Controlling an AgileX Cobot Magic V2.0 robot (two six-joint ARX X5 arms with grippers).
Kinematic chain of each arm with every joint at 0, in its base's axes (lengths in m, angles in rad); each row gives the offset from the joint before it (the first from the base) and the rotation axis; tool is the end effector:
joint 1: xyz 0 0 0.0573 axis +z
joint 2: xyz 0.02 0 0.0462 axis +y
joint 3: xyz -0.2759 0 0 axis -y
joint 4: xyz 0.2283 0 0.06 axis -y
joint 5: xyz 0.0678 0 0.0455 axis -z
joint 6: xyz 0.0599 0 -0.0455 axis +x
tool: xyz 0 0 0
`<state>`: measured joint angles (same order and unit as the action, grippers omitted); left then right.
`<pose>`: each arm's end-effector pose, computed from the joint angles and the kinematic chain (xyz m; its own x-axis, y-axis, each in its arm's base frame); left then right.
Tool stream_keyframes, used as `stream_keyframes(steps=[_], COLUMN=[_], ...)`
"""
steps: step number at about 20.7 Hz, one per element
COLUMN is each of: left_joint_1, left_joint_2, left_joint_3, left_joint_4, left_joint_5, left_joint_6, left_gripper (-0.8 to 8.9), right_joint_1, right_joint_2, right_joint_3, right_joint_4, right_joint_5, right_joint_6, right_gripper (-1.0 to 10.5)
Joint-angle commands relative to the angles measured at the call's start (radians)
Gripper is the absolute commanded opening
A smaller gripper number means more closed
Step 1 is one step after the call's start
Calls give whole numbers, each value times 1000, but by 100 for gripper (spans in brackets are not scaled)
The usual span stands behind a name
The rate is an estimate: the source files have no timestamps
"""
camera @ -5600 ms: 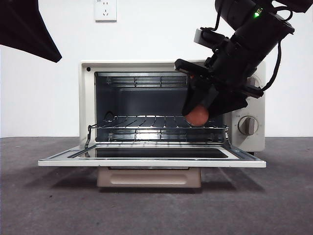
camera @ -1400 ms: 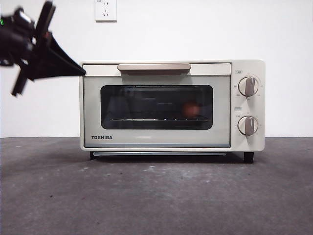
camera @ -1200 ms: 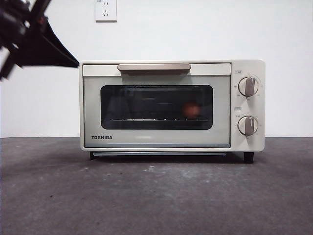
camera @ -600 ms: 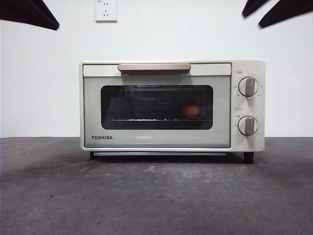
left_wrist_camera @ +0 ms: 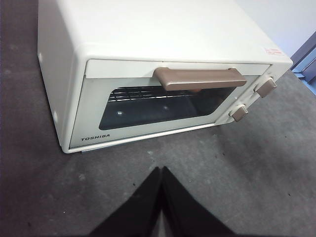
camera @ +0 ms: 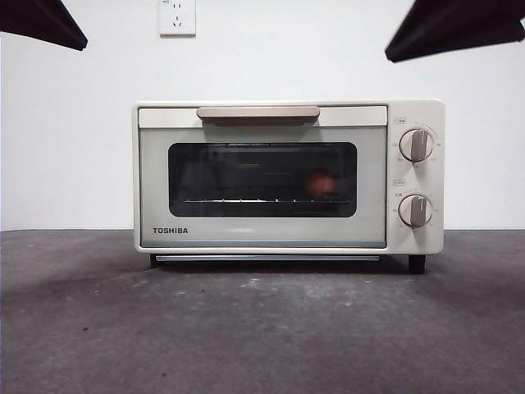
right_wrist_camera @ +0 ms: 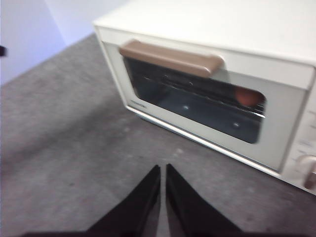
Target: Eggoven
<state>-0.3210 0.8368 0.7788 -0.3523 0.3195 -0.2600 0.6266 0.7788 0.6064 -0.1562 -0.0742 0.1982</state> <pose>0.1657 -0.0749 0.3053 0.7270 -0.5727 -0.3787 0.4563 0.8152 -0.3568 0.1428 0.1089 0.2761 0.7211 0.6135 -0.3218 -0.5776 0.7889 0.2098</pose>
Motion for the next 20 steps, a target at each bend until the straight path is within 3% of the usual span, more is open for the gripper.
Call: stream_keyframes(steps=[1,15,20], left_joint_1=[-3,-3,5], left_joint_2=[6,6,-4], left_joint_3=[11,11,11], left_joint_4=[8,8,8], left_joint_5=[2,2,-10], left_joint_6=[13,13,171], left_gripper=[6,6,6], right_joint_1=[5,4,4], right_joint_2=[5,2,2], right_joint_3=[7,7,7], right_joint_4=[17,75,76], right_joint_5=[30,30,30], right_joint_6=[-8,-8,-8], right_gripper=[3,3,3])
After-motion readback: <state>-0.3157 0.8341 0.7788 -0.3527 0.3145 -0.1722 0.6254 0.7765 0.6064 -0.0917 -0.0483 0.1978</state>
